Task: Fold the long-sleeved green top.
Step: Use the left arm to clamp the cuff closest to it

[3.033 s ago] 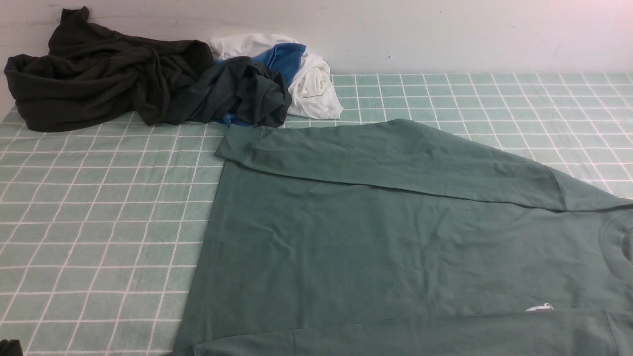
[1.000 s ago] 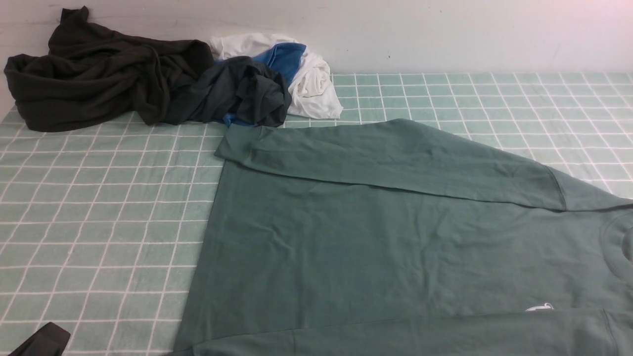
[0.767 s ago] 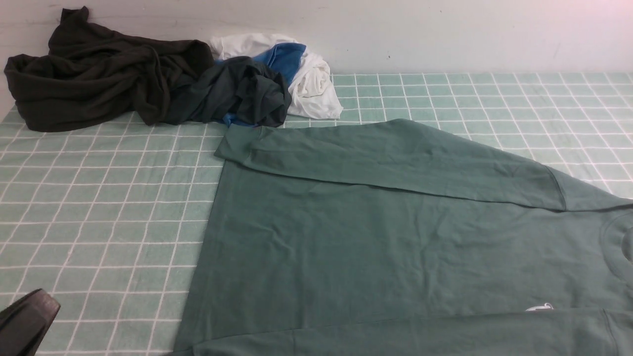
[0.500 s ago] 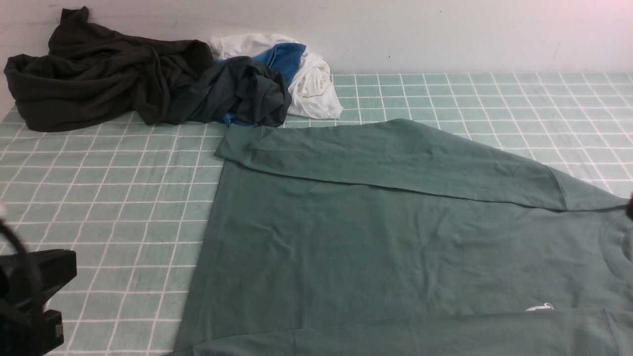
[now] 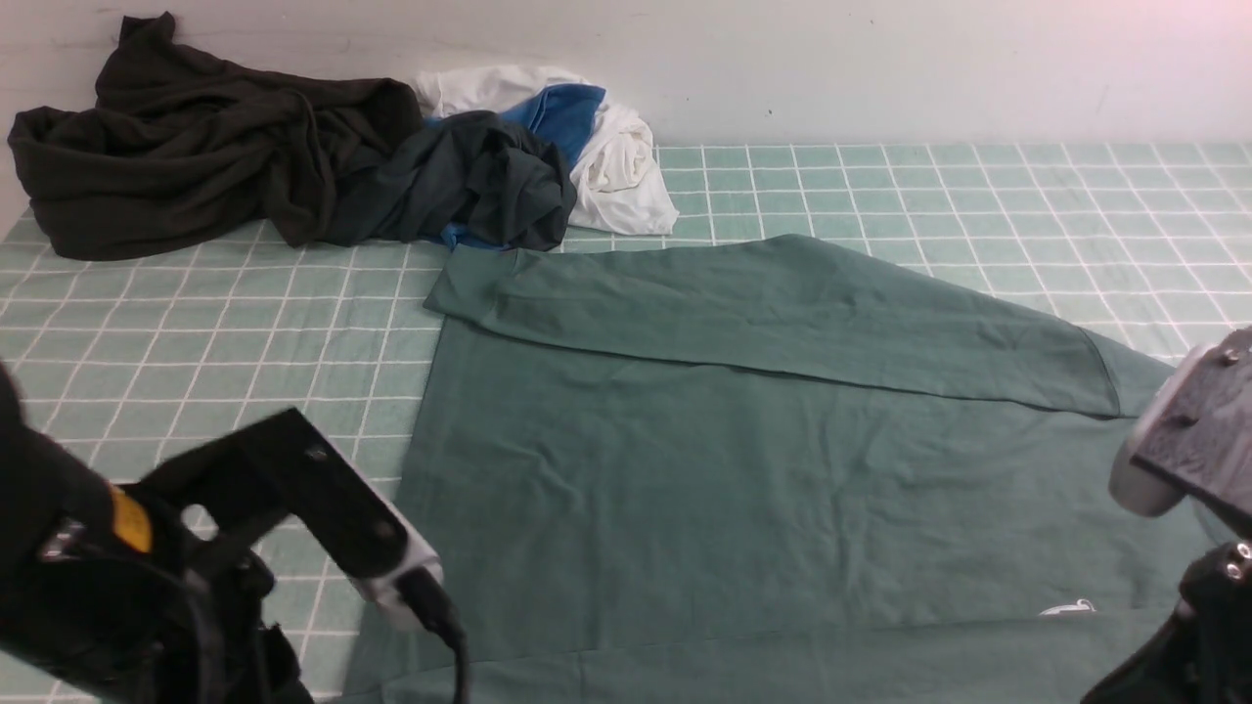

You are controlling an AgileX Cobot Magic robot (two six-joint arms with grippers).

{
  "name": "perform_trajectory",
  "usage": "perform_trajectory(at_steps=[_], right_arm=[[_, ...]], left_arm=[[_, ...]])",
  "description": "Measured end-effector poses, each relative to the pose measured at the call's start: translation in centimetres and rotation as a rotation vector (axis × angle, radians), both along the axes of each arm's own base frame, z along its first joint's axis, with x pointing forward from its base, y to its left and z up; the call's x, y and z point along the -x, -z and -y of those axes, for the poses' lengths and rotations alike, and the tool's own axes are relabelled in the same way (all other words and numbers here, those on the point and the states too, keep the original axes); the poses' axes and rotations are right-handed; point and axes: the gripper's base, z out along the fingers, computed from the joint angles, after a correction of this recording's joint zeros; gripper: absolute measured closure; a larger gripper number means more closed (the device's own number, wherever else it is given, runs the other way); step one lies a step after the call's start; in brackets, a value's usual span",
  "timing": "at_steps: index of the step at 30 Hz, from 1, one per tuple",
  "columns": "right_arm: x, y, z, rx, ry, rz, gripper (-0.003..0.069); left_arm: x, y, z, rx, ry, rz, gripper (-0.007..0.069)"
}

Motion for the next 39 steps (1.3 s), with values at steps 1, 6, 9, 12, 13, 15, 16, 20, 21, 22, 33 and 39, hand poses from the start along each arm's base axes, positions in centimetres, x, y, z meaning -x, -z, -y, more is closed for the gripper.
perform_trajectory(at_steps=[1,6,9,12,13,15,16,20,21,22,33,39], right_arm=[[0.0,0.2,0.1,0.016,0.000,-0.001,0.0673],[0.1,0.4,0.2,0.023,0.011,-0.010,0.0673],[0.0,0.5,0.1,0.012,0.016,-0.007,0.0673],[-0.1,0.4,0.0,0.004,0.017,0.011,0.0673],[-0.2,0.4,0.0,0.002,0.017,0.017,0.0673],[-0.2,0.4,0.0,-0.001,0.017,0.025,0.0673],[-0.3,0.4,0.0,-0.002,0.017,0.029,0.0673],[-0.4,0.3,-0.1,-0.009,0.021,0.044,0.0673],[-0.4,0.3,-0.1,-0.010,0.021,0.047,0.0673],[-0.4,0.3,-0.1,-0.010,0.021,0.048,0.0673],[-0.6,0.2,-0.1,-0.016,0.023,0.060,0.0673],[-0.5,0.2,-0.2,-0.016,0.023,0.060,0.0673]], left_arm=[[-0.6,0.8,0.7,-0.021,0.027,-0.009,0.0424],[-3.1,4.4,2.9,-0.084,0.086,-0.033,0.0319],[-4.3,6.6,3.5,-0.116,0.100,-0.052,0.0291],[-5.0,8.4,3.9,-0.136,0.102,-0.078,0.0288],[-5.2,9.0,4.0,-0.140,0.102,-0.084,0.0288],[-5.6,9.7,4.1,-0.145,0.103,-0.087,0.0288],[-5.7,10.1,4.2,-0.146,0.103,-0.087,0.0288],[-6.0,10.5,4.3,-0.147,0.104,-0.082,0.0288],[-6.1,10.5,4.4,-0.146,0.104,-0.079,0.0288],[-6.1,10.5,4.4,-0.146,0.104,-0.078,0.0288],[-7.8,9.6,5.3,-0.129,0.107,-0.028,0.0288],[-7.6,10.8,5.2,-0.169,0.114,-0.108,0.0291]])
